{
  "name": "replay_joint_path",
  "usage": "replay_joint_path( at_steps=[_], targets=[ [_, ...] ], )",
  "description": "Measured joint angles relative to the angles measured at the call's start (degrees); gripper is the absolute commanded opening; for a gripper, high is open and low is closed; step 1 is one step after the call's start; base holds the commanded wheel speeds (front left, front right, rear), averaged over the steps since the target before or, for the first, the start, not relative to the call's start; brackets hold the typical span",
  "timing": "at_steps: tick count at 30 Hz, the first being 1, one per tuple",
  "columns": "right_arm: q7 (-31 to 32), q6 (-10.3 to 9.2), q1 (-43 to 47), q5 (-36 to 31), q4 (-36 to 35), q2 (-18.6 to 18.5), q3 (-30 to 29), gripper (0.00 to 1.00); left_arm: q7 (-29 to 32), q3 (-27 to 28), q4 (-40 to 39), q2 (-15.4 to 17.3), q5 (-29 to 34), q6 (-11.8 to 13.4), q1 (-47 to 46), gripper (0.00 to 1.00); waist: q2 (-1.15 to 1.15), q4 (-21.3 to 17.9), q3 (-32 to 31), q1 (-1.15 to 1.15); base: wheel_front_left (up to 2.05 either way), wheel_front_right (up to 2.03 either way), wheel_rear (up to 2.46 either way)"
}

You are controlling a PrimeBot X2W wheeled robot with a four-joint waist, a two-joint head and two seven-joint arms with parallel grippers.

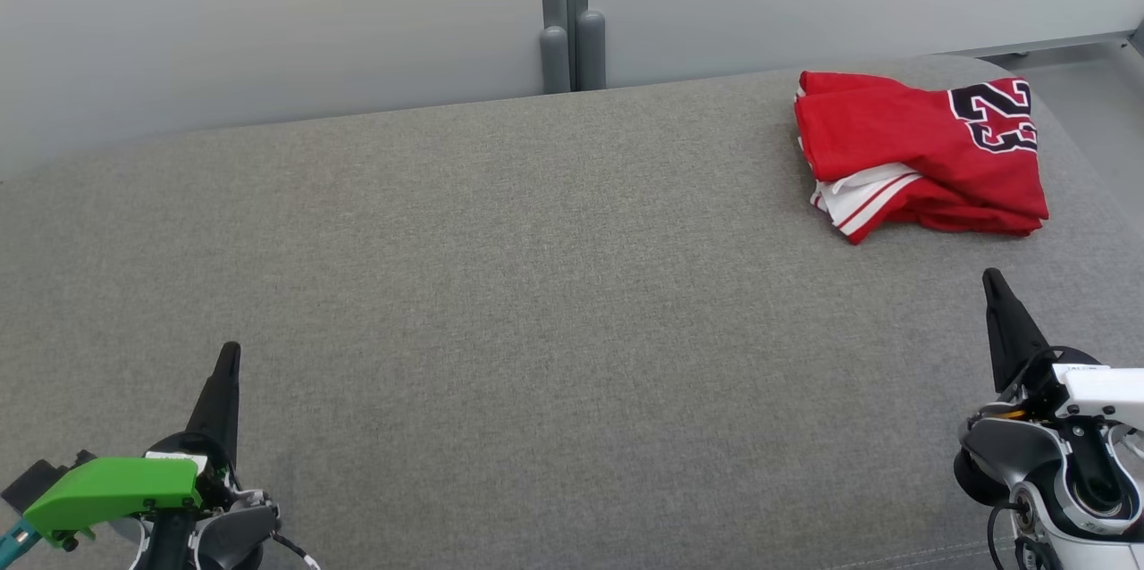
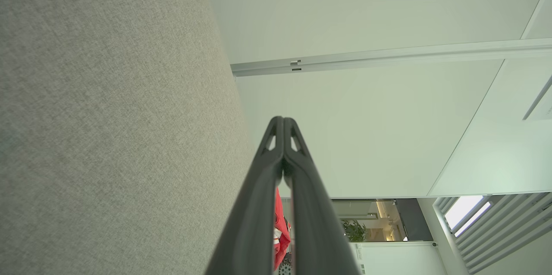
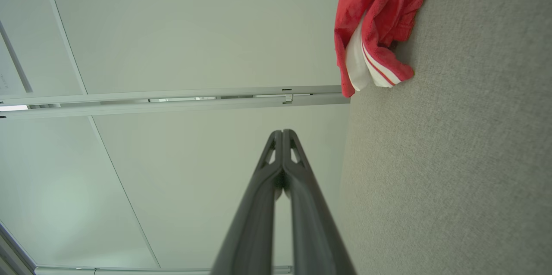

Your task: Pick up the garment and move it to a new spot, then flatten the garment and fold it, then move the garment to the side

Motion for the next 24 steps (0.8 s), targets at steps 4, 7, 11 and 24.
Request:
replay_joint_path(
  at_steps=[4, 7, 11, 24],
  targets=[
    [0.2, 0.16, 0.0, 0.0, 0.0, 0.0, 0.0, 0.0, 0.0, 0.0, 0.1, 0.0, 0.0, 0.0, 0.0, 0.0, 0.0, 0.0, 0.0, 0.0, 0.0, 0.0, 0.0],
    [0.2, 0.26, 0.0, 0.0, 0.1, 0.0, 0.0, 0.0, 0.0, 0.0, 0.1, 0.0, 0.0, 0.0, -0.1, 0.0, 0.0, 0.0, 0.0, 0.0, 0.0, 0.0, 0.0],
    [0.2, 0.42, 0.0, 0.0, 0.1, 0.0, 0.0, 0.0, 0.0, 0.0, 0.2, 0.0, 0.0, -0.3, -0.2, 0.0, 0.0, 0.0, 0.0, 0.0, 0.0, 0.0, 0.0],
    [0.2, 0.44, -0.1, 0.0, 0.3, 0.0, 0.0, 0.0, 0.0, 0.0, 0.4, 0.0, 0.0, -0.3, -0.2, 0.0, 0.0, 0.0, 0.0, 0.0, 0.0, 0.0, 0.0]
  ],
)
